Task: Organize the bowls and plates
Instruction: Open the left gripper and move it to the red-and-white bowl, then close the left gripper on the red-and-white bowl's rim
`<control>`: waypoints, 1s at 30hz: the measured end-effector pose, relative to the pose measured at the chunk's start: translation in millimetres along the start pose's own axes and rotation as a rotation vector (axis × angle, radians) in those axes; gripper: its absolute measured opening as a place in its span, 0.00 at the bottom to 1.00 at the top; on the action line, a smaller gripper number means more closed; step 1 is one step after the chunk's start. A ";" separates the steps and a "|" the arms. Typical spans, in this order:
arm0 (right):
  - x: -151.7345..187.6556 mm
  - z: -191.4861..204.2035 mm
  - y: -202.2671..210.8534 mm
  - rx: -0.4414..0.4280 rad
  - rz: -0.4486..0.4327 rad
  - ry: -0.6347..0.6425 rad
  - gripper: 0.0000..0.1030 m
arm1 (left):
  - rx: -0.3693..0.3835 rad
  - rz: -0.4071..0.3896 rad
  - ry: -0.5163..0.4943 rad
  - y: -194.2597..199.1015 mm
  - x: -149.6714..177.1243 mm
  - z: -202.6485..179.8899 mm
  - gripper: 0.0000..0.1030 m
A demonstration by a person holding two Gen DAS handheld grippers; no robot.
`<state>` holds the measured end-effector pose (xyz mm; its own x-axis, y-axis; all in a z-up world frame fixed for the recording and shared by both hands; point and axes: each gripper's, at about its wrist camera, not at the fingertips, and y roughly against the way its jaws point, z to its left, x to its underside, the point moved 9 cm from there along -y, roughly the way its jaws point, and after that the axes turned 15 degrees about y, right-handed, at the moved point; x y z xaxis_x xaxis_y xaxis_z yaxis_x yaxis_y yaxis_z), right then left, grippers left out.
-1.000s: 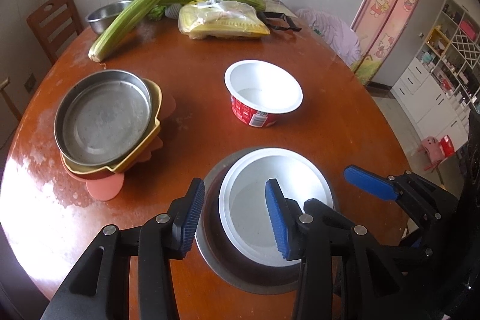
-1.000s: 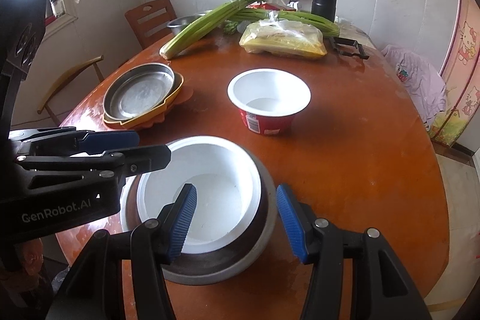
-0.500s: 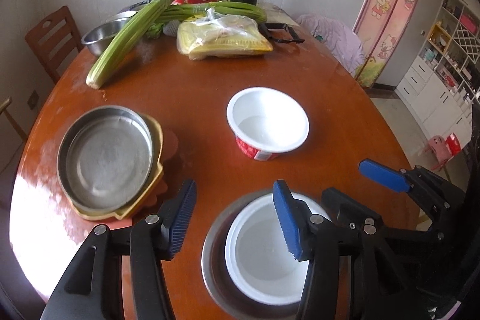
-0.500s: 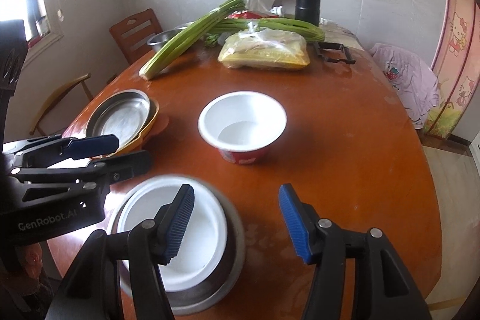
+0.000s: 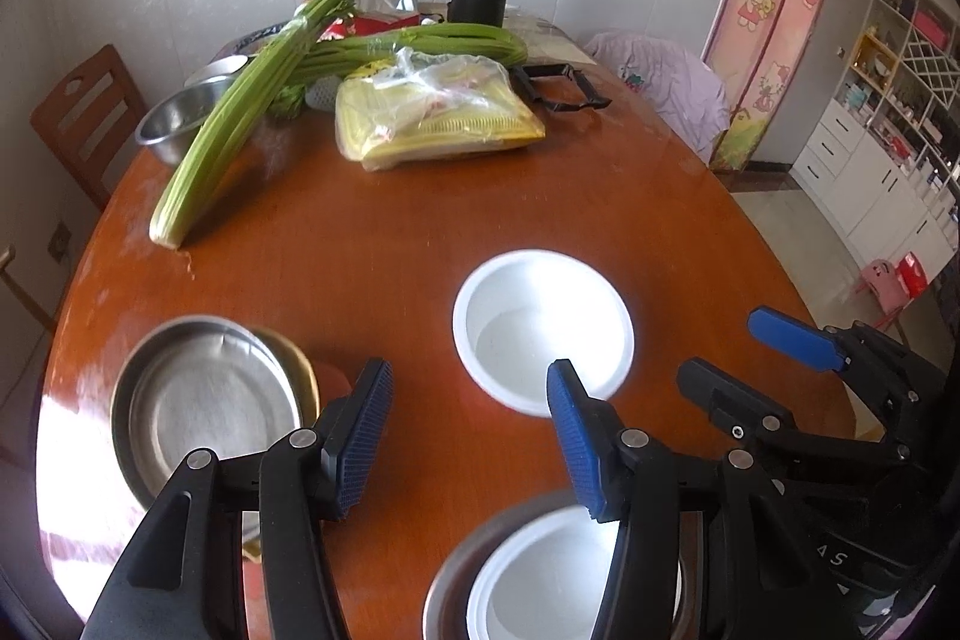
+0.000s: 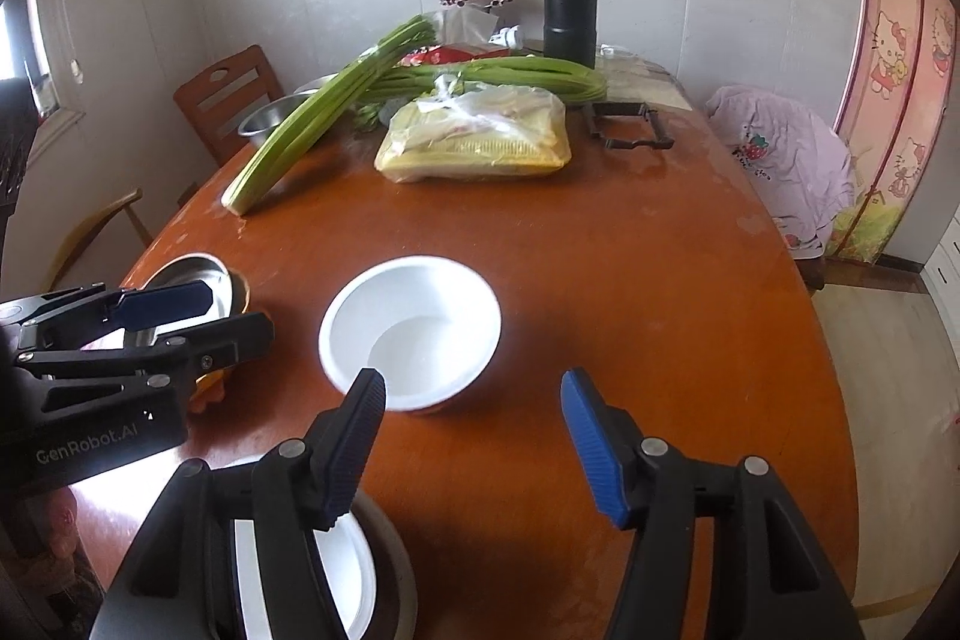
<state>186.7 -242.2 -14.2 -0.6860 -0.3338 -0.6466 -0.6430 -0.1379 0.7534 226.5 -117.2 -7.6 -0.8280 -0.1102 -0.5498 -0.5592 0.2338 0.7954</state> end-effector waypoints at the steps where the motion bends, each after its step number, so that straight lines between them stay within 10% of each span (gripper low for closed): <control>1: -1.7 -1.7 -0.8 0.002 -0.001 0.001 0.59 | 0.000 0.001 -0.005 -1.7 -3.3 -1.2 0.54; 30: 2.2 -12.9 -79.6 -0.042 0.127 -0.027 0.60 | -0.052 0.158 0.010 -91.8 -12.6 0.4 0.54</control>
<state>240.7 -244.0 -74.0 -0.7705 -0.3255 -0.5480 -0.5357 -0.1352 0.8335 288.3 -136.8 -73.7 -0.9062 -0.0854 -0.4141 -0.4228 0.1985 0.8842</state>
